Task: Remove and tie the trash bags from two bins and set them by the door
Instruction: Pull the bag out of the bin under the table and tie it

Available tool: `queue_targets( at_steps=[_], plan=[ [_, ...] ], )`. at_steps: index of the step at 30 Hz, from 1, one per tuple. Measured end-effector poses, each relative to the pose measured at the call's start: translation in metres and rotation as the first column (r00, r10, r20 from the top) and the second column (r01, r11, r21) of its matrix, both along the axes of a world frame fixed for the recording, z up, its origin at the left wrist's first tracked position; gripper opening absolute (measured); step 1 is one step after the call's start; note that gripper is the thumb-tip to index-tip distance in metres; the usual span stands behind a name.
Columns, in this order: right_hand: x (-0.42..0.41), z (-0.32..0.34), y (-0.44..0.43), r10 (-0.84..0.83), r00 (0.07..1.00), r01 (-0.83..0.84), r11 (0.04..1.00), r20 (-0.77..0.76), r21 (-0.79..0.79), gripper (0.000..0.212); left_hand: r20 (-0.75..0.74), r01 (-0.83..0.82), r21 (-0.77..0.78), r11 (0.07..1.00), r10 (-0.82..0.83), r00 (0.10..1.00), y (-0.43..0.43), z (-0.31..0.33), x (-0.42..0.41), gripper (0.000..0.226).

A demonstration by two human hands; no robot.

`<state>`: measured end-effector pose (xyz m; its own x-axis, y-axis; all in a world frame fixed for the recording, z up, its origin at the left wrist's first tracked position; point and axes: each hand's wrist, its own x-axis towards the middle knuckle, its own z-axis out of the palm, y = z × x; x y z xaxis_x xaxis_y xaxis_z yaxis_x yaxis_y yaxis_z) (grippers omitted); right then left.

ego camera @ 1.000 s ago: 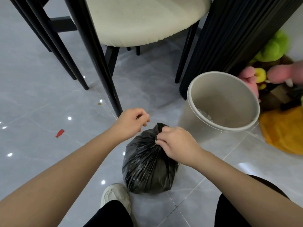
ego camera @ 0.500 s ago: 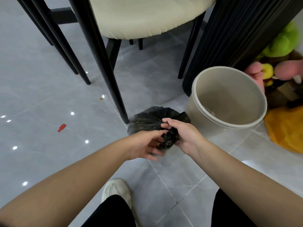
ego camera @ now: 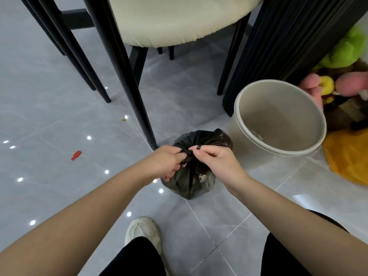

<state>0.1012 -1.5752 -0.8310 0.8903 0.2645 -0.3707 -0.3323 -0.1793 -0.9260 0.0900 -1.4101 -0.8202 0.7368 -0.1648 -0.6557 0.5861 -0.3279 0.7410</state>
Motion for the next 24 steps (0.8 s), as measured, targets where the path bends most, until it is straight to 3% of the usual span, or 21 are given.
queue_targets(
  at_steps=[6, 10, 12, 14, 17, 24],
  plan=[
    [0.006, -0.005, -0.008, 0.202, 0.901, -0.102, 0.959, 0.383, -0.264, 0.003, 0.276, 0.177, 0.204, 0.963, -0.230, 0.933, 0.015, 0.005, 0.002, 0.031],
    [0.005, -0.005, -0.007, 0.316, 0.758, -0.095, 0.919, 0.570, -0.383, 0.008, 0.323, 0.198, 0.150, 0.969, -0.238, 0.916, 0.022, 0.008, 0.000, 0.033],
    [0.006, -0.002, -0.008, 0.361, 0.724, -0.126, 0.907, 0.588, -0.402, 0.011, 0.365, 0.141, 0.129, 0.981, -0.180, 0.914, 0.024, 0.008, -0.002, 0.030],
    [0.008, 0.002, -0.012, 0.428, 0.702, -0.197, 0.885, 0.570, -0.422, 0.011, 0.510, 0.050, 0.144, 0.988, -0.117, 0.852, 0.022, 0.006, -0.004, 0.012],
    [0.011, 0.008, -0.017, 0.519, 0.650, -0.285, 0.844, 0.556, -0.454, 0.008, 0.683, 0.096, 0.202, 0.975, -0.210, 0.699, 0.013, 0.005, -0.004, 0.028],
    [0.012, 0.015, -0.028, 0.567, 0.653, -0.393, 0.821, 0.502, -0.415, 0.009, 0.724, 0.222, 0.317, 0.922, -0.386, 0.571, 0.007, 0.015, 0.005, 0.010]
  ],
)
